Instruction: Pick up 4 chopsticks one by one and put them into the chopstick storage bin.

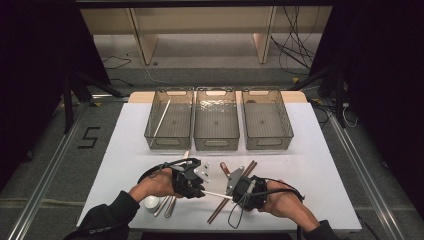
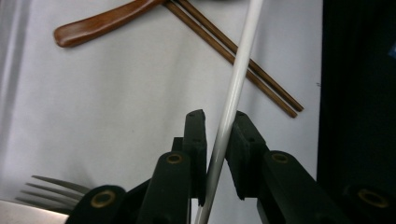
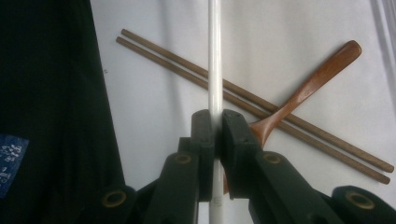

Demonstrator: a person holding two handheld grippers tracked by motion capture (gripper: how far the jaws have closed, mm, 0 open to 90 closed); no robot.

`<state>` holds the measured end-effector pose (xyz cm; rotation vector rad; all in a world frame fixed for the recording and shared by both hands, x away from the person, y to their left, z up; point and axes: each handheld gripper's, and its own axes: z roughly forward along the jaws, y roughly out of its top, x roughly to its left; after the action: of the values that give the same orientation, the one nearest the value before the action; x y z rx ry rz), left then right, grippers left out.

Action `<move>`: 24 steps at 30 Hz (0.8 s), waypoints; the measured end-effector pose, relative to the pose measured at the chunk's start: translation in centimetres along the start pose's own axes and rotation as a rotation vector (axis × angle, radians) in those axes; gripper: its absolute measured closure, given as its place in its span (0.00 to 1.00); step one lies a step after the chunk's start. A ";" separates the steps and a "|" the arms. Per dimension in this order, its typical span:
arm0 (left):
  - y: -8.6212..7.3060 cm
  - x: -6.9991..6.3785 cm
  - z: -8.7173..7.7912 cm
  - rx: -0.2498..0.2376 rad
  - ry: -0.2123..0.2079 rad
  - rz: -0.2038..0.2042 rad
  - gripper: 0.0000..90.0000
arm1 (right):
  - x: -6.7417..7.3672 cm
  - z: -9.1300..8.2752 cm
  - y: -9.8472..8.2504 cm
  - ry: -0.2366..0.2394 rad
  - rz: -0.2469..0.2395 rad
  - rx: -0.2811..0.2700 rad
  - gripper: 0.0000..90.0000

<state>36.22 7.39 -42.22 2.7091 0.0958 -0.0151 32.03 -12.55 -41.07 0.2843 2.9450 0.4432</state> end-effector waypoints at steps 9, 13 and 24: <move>-0.4 -0.1 -0.3 -0.022 -0.095 -0.005 0.94 | -0.4 -0.3 -0.2 -0.008 0.032 -0.015 0.85; -1.1 0.6 -0.7 -0.025 -0.060 -0.049 0.94 | -1.1 -1.4 -0.5 -0.007 0.117 -0.087 0.70; -3.2 2.6 -2.4 -0.074 0.037 -0.211 0.94 | -2.7 -2.7 -2.1 -0.099 0.336 -0.287 0.42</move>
<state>38.59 11.53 -41.42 2.6139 0.3853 -0.0232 33.86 -15.89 -38.83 0.7426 2.6919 0.8561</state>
